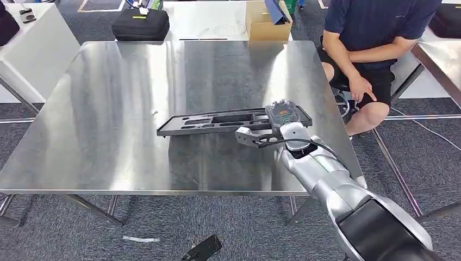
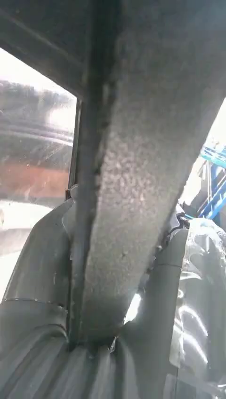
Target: Take the parts from the cabinet and place them on the table.
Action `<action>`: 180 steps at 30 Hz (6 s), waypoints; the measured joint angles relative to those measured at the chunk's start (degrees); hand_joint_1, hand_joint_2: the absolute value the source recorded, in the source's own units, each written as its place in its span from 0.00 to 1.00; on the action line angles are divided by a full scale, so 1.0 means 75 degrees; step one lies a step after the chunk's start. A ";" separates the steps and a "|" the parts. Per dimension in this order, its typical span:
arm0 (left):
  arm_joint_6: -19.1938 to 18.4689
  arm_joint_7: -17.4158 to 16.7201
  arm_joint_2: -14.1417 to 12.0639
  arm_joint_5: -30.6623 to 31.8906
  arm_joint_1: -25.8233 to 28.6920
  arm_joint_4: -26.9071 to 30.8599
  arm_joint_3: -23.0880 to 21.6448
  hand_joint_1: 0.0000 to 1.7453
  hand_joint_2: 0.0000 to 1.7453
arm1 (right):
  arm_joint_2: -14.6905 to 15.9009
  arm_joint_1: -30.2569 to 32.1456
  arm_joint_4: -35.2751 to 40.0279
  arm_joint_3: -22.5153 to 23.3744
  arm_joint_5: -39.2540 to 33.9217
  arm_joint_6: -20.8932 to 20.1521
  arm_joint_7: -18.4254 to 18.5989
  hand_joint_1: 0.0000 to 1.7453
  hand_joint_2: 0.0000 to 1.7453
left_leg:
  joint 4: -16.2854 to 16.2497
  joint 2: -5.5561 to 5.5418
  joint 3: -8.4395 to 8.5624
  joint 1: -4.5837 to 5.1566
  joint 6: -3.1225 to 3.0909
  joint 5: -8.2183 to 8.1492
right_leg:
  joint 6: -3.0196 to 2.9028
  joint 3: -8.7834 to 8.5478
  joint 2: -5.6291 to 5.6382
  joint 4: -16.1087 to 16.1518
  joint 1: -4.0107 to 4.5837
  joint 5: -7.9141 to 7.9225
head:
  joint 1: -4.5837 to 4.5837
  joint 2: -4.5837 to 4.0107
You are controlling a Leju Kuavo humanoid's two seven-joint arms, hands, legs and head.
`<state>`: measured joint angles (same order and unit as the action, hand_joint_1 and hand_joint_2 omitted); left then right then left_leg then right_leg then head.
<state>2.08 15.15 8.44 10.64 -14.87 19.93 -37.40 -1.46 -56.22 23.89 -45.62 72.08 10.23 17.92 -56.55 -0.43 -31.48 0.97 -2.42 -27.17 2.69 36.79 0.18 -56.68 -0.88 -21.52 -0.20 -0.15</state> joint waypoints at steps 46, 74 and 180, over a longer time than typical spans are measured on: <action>0.0058 -0.0711 -0.0070 0.0090 0.0091 0.0000 0.0317 0.00 0.00 | 0.1314 -0.1172 -0.0006 0.1241 -0.0737 -0.0324 -0.0904 0.00 0.00 | -0.0008 0.0020 0.0004 0.0033 -0.0035 -0.0011 | 0.0006 -0.0002 0.0015 0.0001 -0.0002 0.0003 | 0.0000 0.0000; 0.0221 -0.0038 -0.0166 -0.0108 0.0260 0.0000 0.0548 0.00 0.00 | 0.2071 -0.1633 0.0821 0.2313 -0.1381 0.1261 -0.1352 0.00 0.00 | -0.0010 -0.0011 0.0000 0.0050 -0.0036 -0.0010 | 0.0008 0.0000 -0.0003 0.0002 -0.0001 0.0001 | 0.0000 0.0000; 0.2235 0.0463 -0.0641 -0.1177 0.1055 0.0087 0.1329 0.00 0.00 | 0.4741 0.3719 0.3372 0.7163 -0.7408 0.2229 -0.4138 0.00 0.00 | -0.1729 0.0032 -0.0637 -0.0236 0.0228 -0.0717 | 0.0035 -0.0245 -0.0078 -0.0086 -0.0203 -0.0259 | -0.0082 0.0000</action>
<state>18.84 18.62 3.63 1.81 -6.96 20.59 -27.43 34.10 -28.33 49.18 8.11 16.52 26.95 -13.11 -69.52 -0.19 -36.26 -0.80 -0.70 -32.55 2.95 34.95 -0.41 -57.33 -2.40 -23.46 -0.81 -0.15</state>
